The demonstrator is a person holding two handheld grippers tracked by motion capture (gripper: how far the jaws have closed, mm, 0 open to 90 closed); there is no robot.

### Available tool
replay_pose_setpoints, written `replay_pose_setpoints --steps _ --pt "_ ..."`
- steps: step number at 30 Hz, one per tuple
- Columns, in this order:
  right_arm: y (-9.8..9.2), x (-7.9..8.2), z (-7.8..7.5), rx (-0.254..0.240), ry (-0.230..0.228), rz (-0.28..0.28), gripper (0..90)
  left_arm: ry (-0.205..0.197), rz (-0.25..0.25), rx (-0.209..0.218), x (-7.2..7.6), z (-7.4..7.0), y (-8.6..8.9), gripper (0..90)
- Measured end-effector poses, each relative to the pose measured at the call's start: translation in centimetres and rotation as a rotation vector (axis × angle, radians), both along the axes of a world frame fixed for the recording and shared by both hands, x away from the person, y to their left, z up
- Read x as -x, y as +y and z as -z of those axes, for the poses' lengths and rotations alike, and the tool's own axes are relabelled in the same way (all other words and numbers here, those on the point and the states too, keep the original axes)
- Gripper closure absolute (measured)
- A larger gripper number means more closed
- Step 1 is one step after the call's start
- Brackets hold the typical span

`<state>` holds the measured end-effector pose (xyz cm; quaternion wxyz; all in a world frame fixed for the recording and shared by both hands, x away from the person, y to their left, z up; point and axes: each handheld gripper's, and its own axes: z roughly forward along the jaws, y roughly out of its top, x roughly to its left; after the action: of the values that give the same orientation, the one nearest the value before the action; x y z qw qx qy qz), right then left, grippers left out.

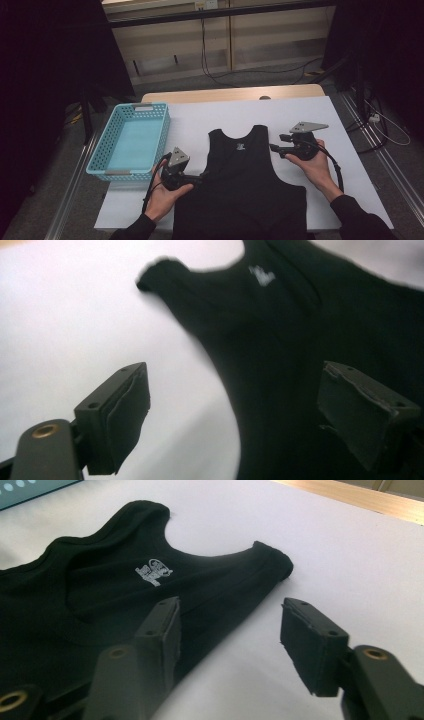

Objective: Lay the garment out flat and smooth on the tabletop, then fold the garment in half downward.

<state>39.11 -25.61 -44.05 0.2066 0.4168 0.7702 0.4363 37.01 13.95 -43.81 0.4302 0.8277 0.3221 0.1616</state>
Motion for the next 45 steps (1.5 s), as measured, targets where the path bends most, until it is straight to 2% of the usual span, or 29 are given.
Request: replay_pose_setpoints --steps 3,4,6,8,11,15,17,19,23,26,28,29,31,32,37,40,42,43,45 --pt "0.1 -0.3 -0.2 -0.002 0.004 -0.005 37.5 -0.007 -0.011 0.018 -1.2 -0.3 -0.5 11.5" --pt "0.1 -0.4 -0.3 -0.006 0.004 -0.003 36.4 -0.009 -0.016 0.037 -1.6 -0.3 -0.7 10.8" --pt "0.2 -0.6 -0.3 -0.006 0.004 -0.008 35.1 -0.011 -0.024 0.04 -2.4 -0.3 -1.0 9.5" --pt "0.3 -0.8 -0.3 -0.006 0.013 -0.011 35.9 0.008 -0.033 0.027 -3.2 -0.4 -1.4 7.3" --pt "0.4 -1.0 -0.1 -0.004 0.026 -0.023 36.9 0.014 -0.033 0.054 -4.3 -0.6 -1.9 7.4" --pt "0.5 -1.7 -0.1 0.002 0.043 -0.007 34.1 0.001 -0.045 0.076 -5.8 -0.9 -2.5 6.5" --pt "0.5 -2.2 -0.2 0.008 0.038 0.003 32.2 -0.014 -0.038 0.057 -6.6 -1.0 -2.6 7.5" --pt "0.6 -2.7 -0.4 0.008 0.044 0.002 31.4 -0.015 -0.049 0.075 -7.3 -0.9 -2.8 7.3" --pt "0.9 -3.9 -0.6 0.009 0.055 -0.008 32.5 -0.005 -0.052 0.071 -8.8 -0.6 -3.5 7.5" --pt "1.1 -4.9 -0.4 0.02 0.058 -0.01 32.7 -0.001 -0.046 0.007 -9.7 -0.4 -4.2 8.4" --pt "1.3 -5.6 -0.2 0.033 0.058 -0.01 32.4 0.015 -0.032 0.026 -10.3 -0.3 -4.2 8.5" --pt "1.4 -5.8 -0.1 0.038 0.059 -0.013 32.0 0.019 -0.042 0.037 -10.5 -0.2 -4.3 8.0" --pt "1.6 -6.3 0.1 0.045 0.064 -0.01 31.9 0.01 -0.053 0.021 -10.9 -0.1 -4.6 7.9" --pt "1.7 -6.6 0.2 0.047 0.067 -0.009 32.7 0.013 -0.055 0.028 -11.1 0.0 -4.7 8.1" --pt "1.6 -7.6 0.6 0.048 0.06 0.003 38.2 0.016 -0.064 0.026 -12.6 0.0 -4.9 13.6" --pt "1.6 -8.4 0.9 0.063 0.077 0.011 41.7 0.025 -0.09 0.032 -13.8 0.2 -5.2 17.6" --pt "1.6 -8.9 0.9 0.062 0.08 0.014 46.7 0.029 -0.083 0.007 -14.5 0.3 -5.3 25.4" --pt "1.7 -9.1 0.9 0.061 0.077 0.014 48.6 0.036 -0.088 0.017 -14.8 0.3 -5.4 27.2" --pt "1.9 -9.6 0.9 0.083 0.07 0.017 53.5 0.05 -0.073 0.002 -15.2 0.2 -5.7 33.5"
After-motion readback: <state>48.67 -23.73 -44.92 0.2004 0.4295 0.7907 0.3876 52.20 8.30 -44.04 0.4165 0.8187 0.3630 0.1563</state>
